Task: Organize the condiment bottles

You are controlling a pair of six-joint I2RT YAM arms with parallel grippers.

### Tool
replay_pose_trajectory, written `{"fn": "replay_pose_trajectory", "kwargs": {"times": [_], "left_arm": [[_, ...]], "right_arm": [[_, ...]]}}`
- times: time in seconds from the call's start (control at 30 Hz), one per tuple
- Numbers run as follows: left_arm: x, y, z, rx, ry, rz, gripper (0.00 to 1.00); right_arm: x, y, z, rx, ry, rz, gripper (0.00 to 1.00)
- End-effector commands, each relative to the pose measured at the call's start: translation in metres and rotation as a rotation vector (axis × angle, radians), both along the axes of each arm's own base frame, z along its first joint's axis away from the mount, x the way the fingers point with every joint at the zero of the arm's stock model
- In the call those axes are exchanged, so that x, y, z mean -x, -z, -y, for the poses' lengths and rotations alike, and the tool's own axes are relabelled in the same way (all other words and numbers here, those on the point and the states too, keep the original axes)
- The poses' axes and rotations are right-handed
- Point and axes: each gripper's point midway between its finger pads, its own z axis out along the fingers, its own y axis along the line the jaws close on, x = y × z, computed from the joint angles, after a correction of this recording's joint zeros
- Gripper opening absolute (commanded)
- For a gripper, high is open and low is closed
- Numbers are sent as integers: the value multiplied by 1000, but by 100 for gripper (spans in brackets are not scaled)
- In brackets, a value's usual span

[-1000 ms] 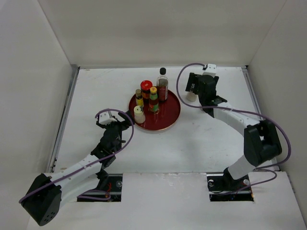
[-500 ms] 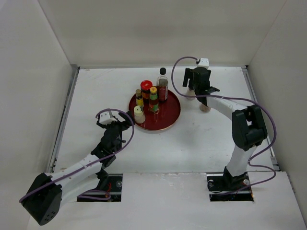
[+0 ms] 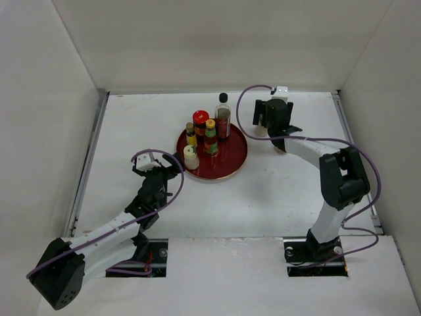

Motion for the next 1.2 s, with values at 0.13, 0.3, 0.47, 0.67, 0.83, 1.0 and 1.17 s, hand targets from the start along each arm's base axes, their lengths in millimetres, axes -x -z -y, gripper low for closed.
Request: {"fn": "replay_pose_trajectory", "kwargs": {"times": [0.13,0.3,0.47,0.67,0.83,1.0,1.17], "left_arm": [[-2,-3,2,25,5,19,92],[-3,-2,2,25,5,17,92],[-4,1,4,21,8,8,92],[-6,4,5,16,5,1,92],[-5,2,4,22,6,10,92],[-3,-3,5,29,11,20,92],[-2,-4,3,33,8,25,92]], "right_arm": [[-13,-46,-1,-22,3,120,97],[-27,-30,-7,-19,-21,90,97],[-39,-34,-8,-19,-22,99,86],[-43,-39,-8,-31,-15,113,64],[-30,-46,-6,-43,-8,121,73],[-33,-21,-5,-32,-7,63,91],[-35,-28,-9,-48,-11,79,71]]}}
